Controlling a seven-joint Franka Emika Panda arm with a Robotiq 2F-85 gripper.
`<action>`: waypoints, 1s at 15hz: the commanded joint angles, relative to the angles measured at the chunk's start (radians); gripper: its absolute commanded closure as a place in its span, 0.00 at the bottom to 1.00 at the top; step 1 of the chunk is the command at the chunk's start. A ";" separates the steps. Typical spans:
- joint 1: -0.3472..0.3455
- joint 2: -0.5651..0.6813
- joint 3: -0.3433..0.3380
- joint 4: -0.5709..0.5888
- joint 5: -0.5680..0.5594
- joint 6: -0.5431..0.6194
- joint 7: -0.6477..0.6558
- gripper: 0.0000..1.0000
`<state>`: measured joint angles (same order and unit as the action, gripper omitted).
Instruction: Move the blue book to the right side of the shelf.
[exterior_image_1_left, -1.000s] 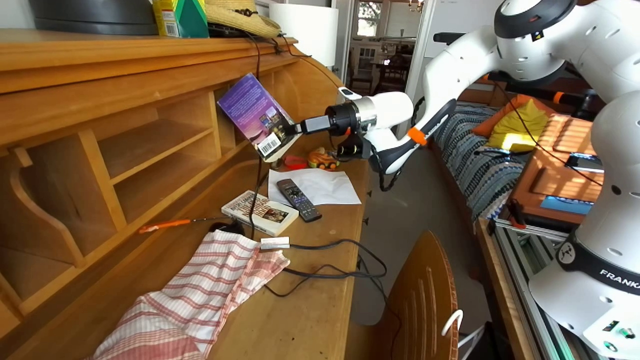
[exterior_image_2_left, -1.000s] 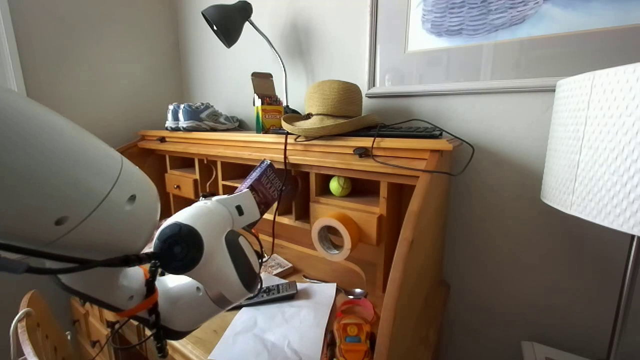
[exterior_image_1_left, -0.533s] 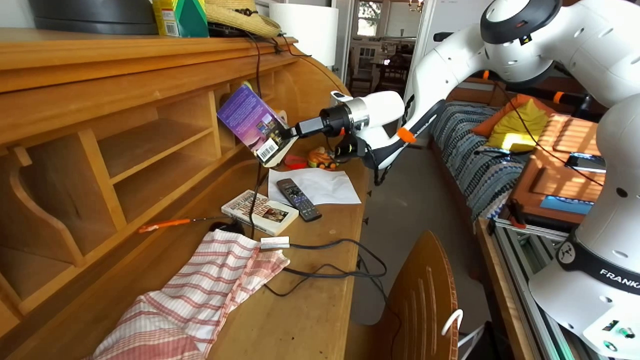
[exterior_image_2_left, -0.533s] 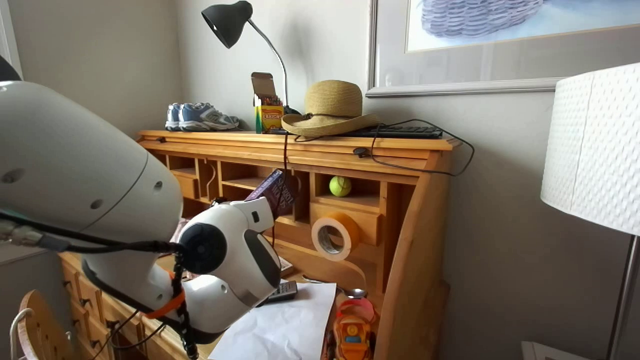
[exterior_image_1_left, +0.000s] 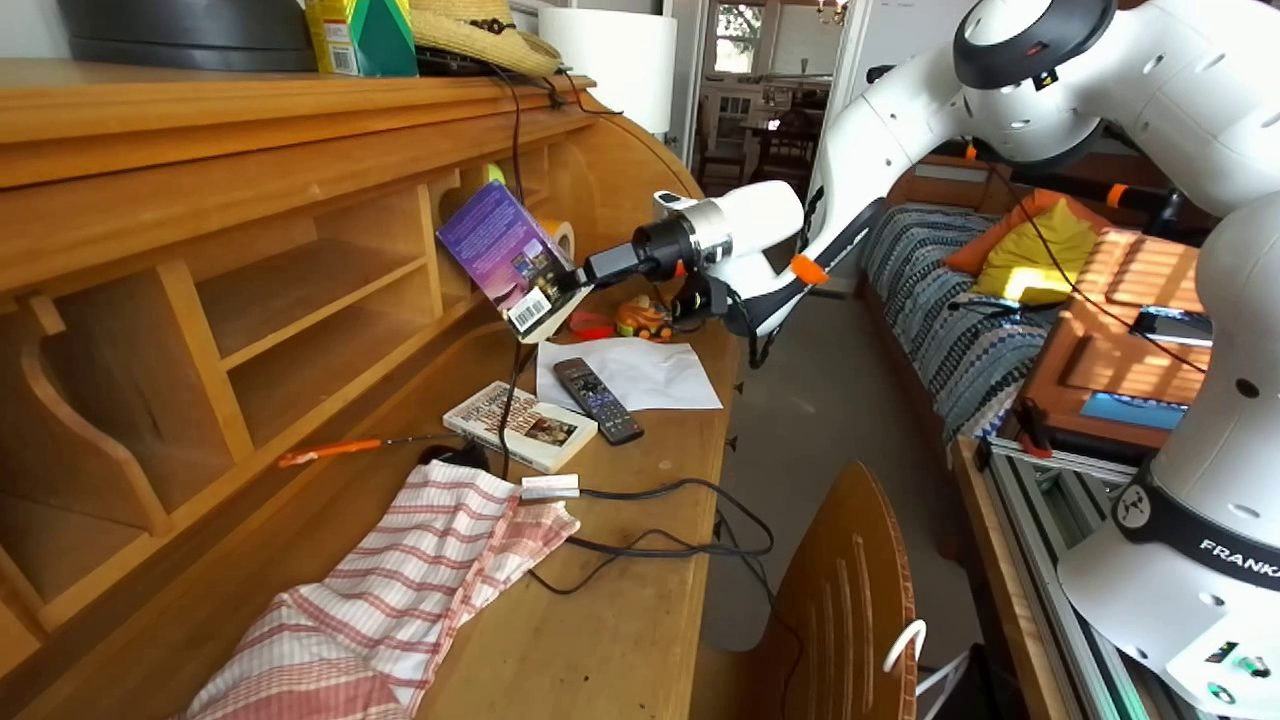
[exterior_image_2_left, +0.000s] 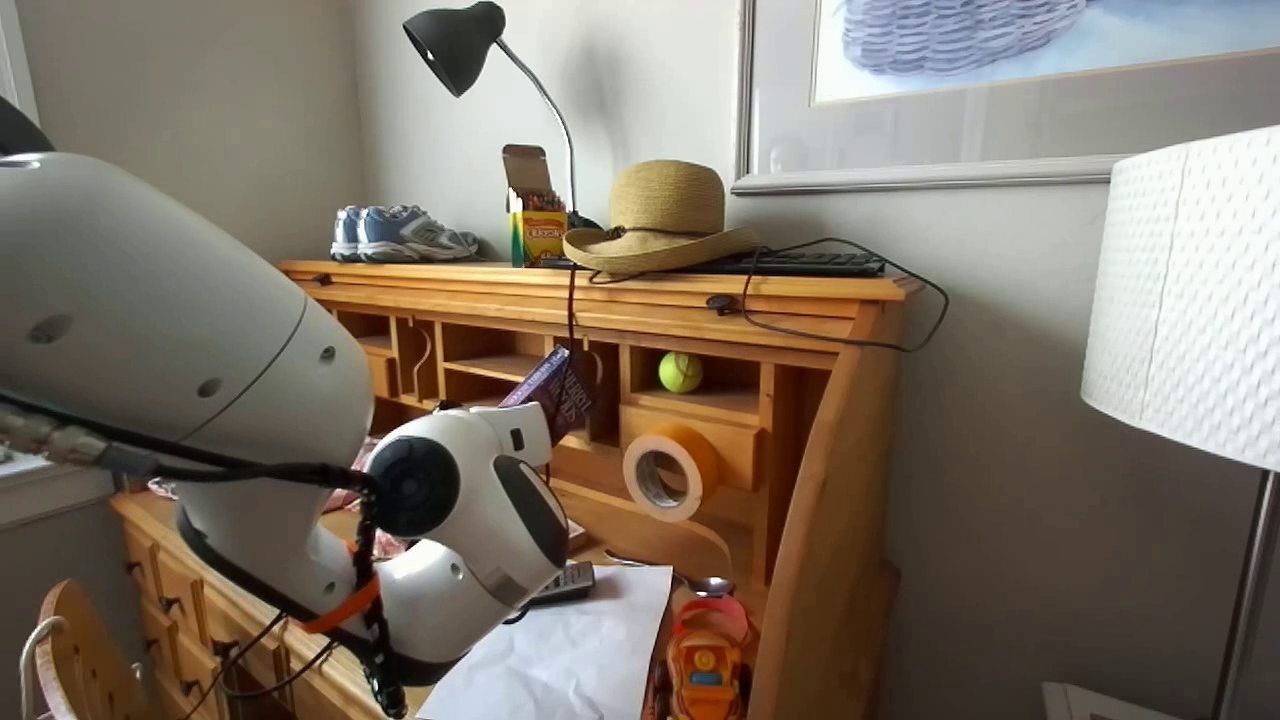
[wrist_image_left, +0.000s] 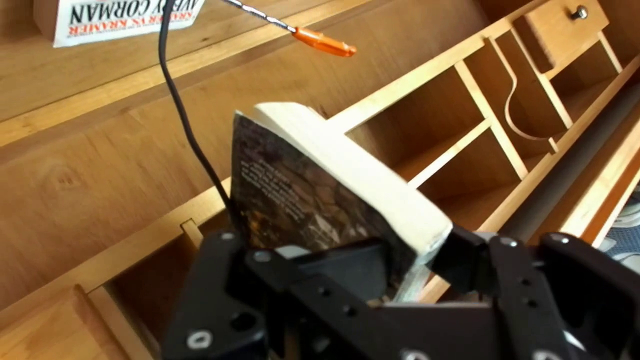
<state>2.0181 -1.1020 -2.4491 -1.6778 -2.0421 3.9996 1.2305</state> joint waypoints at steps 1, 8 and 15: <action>0.039 0.023 -0.019 -0.055 -0.030 -0.075 0.029 0.95; 0.087 0.028 -0.019 -0.109 -0.019 -0.167 0.019 0.95; -0.003 0.095 -0.013 -0.107 -0.020 -0.122 0.031 0.95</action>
<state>2.0451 -1.0677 -2.4553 -1.7768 -2.0493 3.8455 1.2304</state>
